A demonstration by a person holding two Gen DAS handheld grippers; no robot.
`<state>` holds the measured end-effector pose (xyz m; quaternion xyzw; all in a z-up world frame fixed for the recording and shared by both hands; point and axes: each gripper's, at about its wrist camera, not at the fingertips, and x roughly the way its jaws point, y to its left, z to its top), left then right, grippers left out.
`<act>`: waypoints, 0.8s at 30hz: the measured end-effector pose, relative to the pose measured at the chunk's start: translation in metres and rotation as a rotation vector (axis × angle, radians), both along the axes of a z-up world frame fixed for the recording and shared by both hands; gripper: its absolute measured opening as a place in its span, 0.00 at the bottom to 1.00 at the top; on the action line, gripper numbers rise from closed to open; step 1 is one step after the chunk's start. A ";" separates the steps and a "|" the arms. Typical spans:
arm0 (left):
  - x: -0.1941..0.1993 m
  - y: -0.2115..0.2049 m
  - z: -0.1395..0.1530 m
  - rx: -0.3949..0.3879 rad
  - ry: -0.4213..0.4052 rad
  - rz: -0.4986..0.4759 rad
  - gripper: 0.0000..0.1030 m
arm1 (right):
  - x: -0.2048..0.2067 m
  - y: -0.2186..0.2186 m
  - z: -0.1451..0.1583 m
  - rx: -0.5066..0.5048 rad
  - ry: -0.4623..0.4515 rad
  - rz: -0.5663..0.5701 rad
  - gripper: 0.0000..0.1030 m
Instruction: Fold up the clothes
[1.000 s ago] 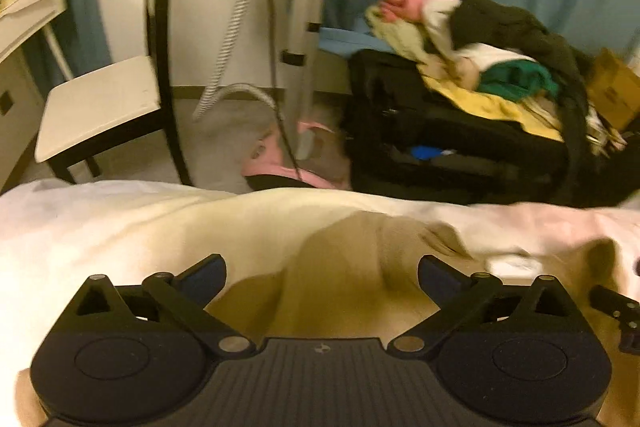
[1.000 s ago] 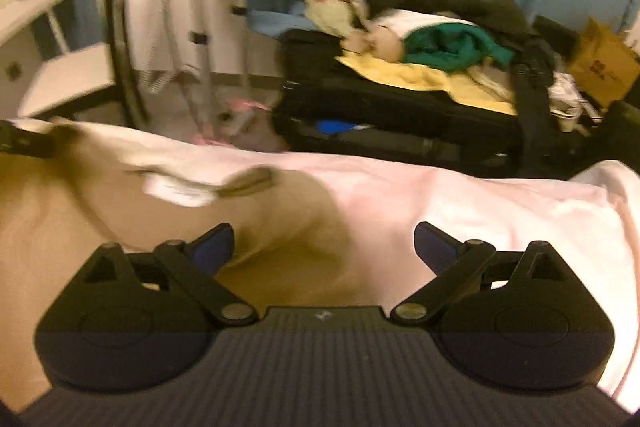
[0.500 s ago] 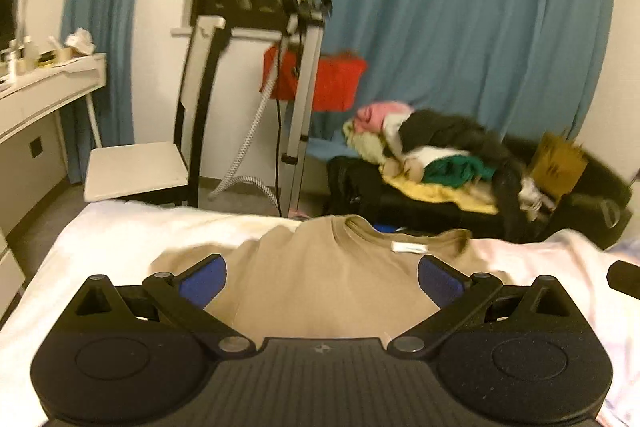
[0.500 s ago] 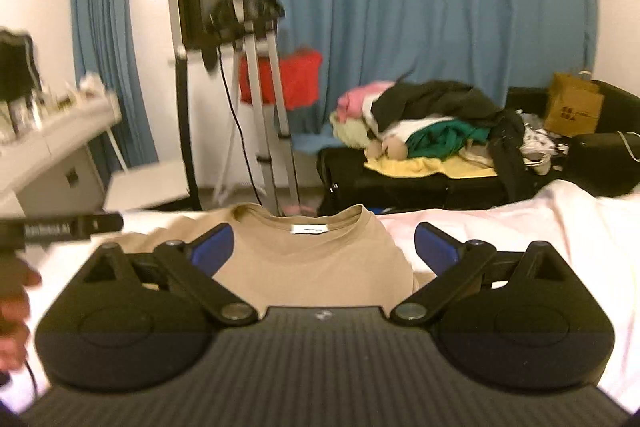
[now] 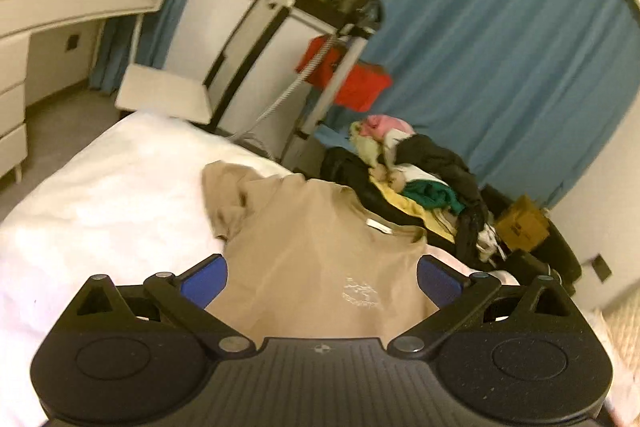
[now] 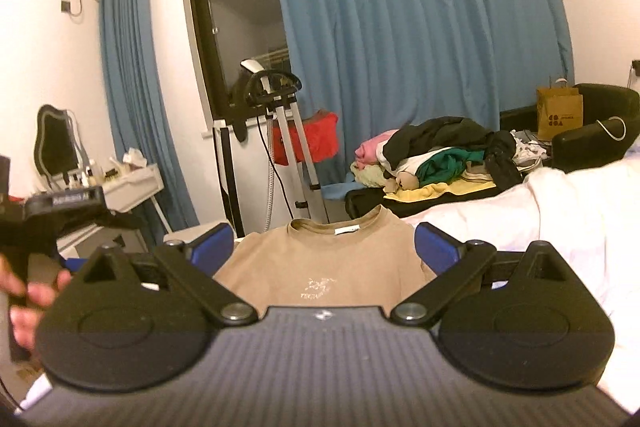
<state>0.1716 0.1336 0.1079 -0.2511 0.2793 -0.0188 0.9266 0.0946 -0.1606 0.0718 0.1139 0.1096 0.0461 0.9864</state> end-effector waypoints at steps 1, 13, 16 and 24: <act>0.001 0.004 -0.006 -0.011 0.001 0.016 0.97 | -0.003 -0.004 -0.011 0.009 -0.003 -0.001 0.96; 0.078 0.069 -0.122 -0.200 0.165 0.209 0.53 | 0.051 -0.048 -0.096 0.285 0.183 -0.028 0.96; 0.094 0.077 -0.141 -0.135 0.144 0.201 0.50 | 0.064 -0.047 -0.111 0.269 0.216 -0.036 0.96; 0.130 0.085 -0.184 -0.251 0.058 0.161 0.50 | 0.086 -0.045 -0.137 0.301 0.313 -0.036 0.96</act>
